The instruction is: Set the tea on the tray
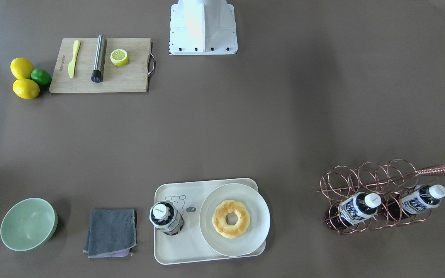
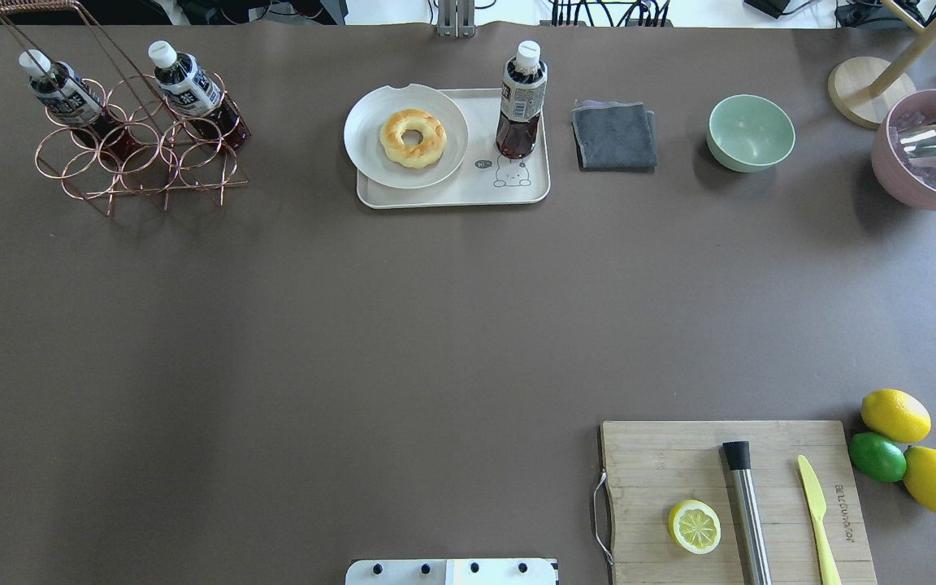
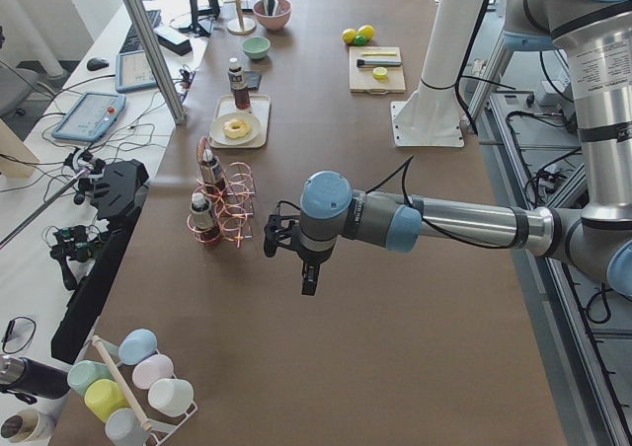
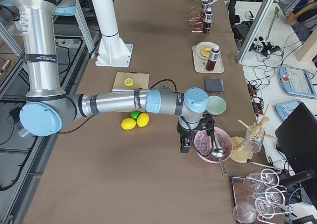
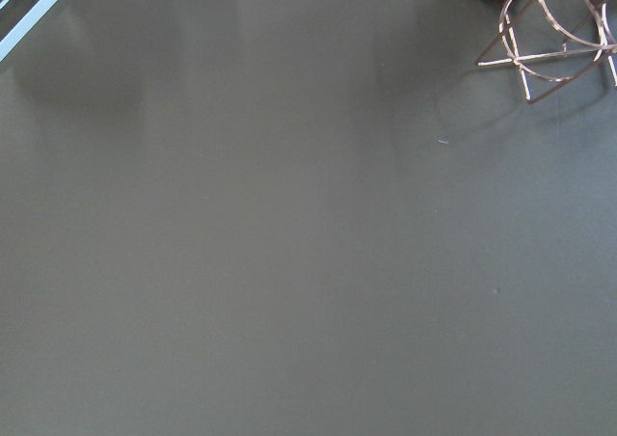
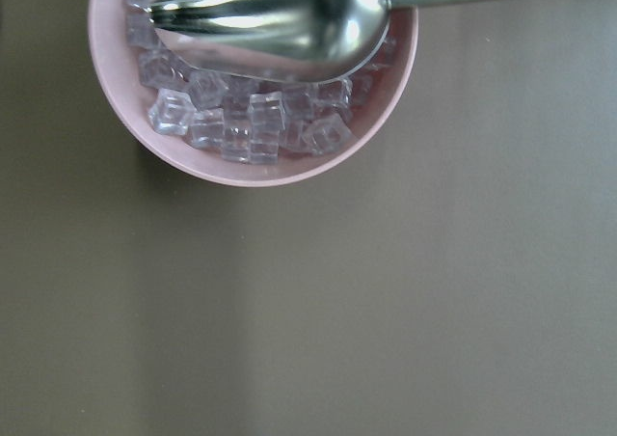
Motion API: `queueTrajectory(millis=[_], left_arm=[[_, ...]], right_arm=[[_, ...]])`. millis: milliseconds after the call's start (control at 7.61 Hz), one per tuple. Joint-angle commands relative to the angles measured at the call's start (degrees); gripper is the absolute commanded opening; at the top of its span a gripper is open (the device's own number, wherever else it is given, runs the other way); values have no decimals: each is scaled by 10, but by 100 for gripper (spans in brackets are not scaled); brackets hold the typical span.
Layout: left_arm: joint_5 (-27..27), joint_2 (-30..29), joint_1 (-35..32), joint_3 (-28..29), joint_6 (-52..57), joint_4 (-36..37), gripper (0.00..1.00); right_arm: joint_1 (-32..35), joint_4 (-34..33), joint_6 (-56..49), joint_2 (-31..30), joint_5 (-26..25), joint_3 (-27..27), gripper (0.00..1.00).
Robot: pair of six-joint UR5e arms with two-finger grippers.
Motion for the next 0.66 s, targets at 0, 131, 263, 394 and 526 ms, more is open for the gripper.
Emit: queueTrajectory(millis=[0,131,263,394,526], left_arm=[[3,23,-23,-2,3,-4,97],[12,24,-23,0,3,-5,97],[36,23,-23,-6,3,-6,97],[36,20,-22,2,3,-9,97],[36,20,-22,0,3,-9,97]], right_arm=[[5,-11,-11,-19,-16,8,100],[5,-10,-11,-23,-15,10,100],[4,-10,-11,-23,-15,10,100],[4,-10,-11,-23,-15,12,100],[4,-10,-11,-24,-11,13,100]])
